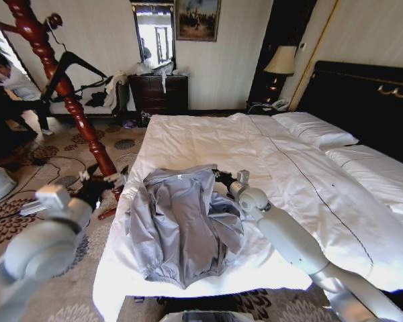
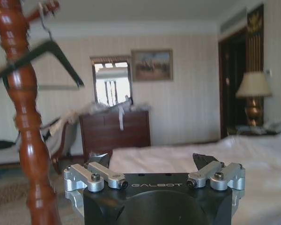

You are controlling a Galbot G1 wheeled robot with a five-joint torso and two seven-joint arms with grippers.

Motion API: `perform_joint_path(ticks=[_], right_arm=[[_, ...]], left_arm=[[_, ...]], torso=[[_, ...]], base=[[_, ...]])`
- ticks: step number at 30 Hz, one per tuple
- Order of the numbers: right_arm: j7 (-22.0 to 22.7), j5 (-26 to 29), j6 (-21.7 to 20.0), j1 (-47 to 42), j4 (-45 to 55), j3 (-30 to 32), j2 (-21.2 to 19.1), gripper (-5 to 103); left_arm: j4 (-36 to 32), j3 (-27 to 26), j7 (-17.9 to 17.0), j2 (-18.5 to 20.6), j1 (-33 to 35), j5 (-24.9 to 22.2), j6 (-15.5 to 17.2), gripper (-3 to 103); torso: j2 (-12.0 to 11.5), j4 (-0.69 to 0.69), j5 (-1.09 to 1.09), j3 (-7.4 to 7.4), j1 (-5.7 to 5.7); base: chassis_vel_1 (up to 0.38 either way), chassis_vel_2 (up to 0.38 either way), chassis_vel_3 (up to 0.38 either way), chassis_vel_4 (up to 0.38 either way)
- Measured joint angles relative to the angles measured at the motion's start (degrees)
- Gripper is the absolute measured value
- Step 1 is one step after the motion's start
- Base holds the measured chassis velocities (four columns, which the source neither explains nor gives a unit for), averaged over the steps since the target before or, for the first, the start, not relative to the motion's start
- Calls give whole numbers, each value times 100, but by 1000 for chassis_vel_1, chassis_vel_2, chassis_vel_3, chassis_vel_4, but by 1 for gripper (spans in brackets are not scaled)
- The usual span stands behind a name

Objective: Pick up the clothes from the bed and hang them on the clothes hanger.

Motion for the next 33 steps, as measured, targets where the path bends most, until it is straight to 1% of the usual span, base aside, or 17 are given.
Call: perform_joint_path(ticks=[2, 4, 6, 9, 11, 12, 14, 16, 17, 19, 21, 24, 25, 27, 28, 29, 33], right_arm=[[4, -32, 11, -19, -11, 30, -5, 0], [30, -51, 23, -126, -13, 179, -39, 0], [34, -48, 23, -155, -8, 212, -54, 0], [51, -20, 24, -281, 59, 338, -136, 0], [53, 11, 24, -324, 116, 381, -179, 0], [53, 11, 24, -324, 116, 381, -179, 0], [65, 71, 22, -341, 159, 420, -215, 0], [68, 94, 19, -346, 168, 438, -222, 0], [70, 105, 19, -326, 155, 428, -212, 0], [73, 114, 19, -257, 104, 364, -171, 0], [64, 131, 19, -125, 14, 200, -60, 0], [62, 137, 7, -86, 3, 129, 0, 0], [61, 142, -11, -12, -24, -30, 105, 0], [79, 163, -12, 13, -8, -41, 107, 0], [79, 163, -12, 13, -8, -41, 107, 0], [92, 197, -14, 29, 11, -39, 91, 0], [103, 260, -17, 46, 60, 10, 30, 0]], left_arm=[[80, 62, -2, 49, -209, -111, 26, 100], [428, 192, -16, 226, -903, -538, 150, 100], [498, 213, -23, 264, -1033, -644, 205, 100], [897, 452, -207, 455, -1932, -1442, 876, 100], [1173, 814, -245, 504, -2564, -1622, 1029, 100], [1173, 814, -245, 504, -2564, -1622, 1029, 100], [1672, 1450, -342, 557, -3718, -1891, 1208, 100], [1929, 1803, -348, 563, -4371, -2005, 1255, 100], [2069, 1910, -346, 597, -4711, -2067, 1276, 100], [2142, 1903, -346, 683, -4899, -2117, 1285, 100], [2283, 1813, -363, 858, -5053, -2233, 1318, 100], [2461, 1791, -297, 922, -5101, -2250, 1330, 100], [2992, 1829, 181, 1023, -5138, -2136, 1182, 100], [3416, 2051, 488, 937, -5199, -1946, 962, 100], [3416, 2051, 488, 937, -5199, -1946, 962, 100], [3669, 2257, 631, 811, -5218, -1767, 794, 100], [3923, 2616, 700, 436, -5285, -1517, 572, 100]], torso=[[0, 0, 0, 0, 0], [0, 5, -1, 0, 0], [0, 5, -1, 0, 0], [0, 4, 0, 0, -1], [0, 4, -1, 0, -1], [0, 4, -1, 0, -1], [0, 1, -2, 0, -1], [0, 3, 1, 0, -1], [0, -3, -2, 0, -1], [0, -6, -3, 0, 0], [0, 9, 7, -1, -1], [1, 10, -4, -1, -3], [1, 6, 1, -1, -2], [1, 2, 1, -1, -2], [1, 2, 1, -1, -2], [0, 1, -3, 0, -2], [1, 6, -5, 0, -2]], base=[[0, 0, 0, 0], [0, 0, 0, 0], [0, 0, 0, 0], [0, 0, 0, 0], [0, 0, 0, 0], [0, 0, 0, 0], [0, 0, 0, 0], [0, 0, 0, 0], [0, 0, 0, 0], [0, 0, 0, 0], [0, 0, 0, 0], [0, 0, 0, 0], [0, 0, 0, 0], [0, 0, 0, 0], [0, 0, 0, 0], [0, 0, 0, 0], [0, 0, 0, 0]])
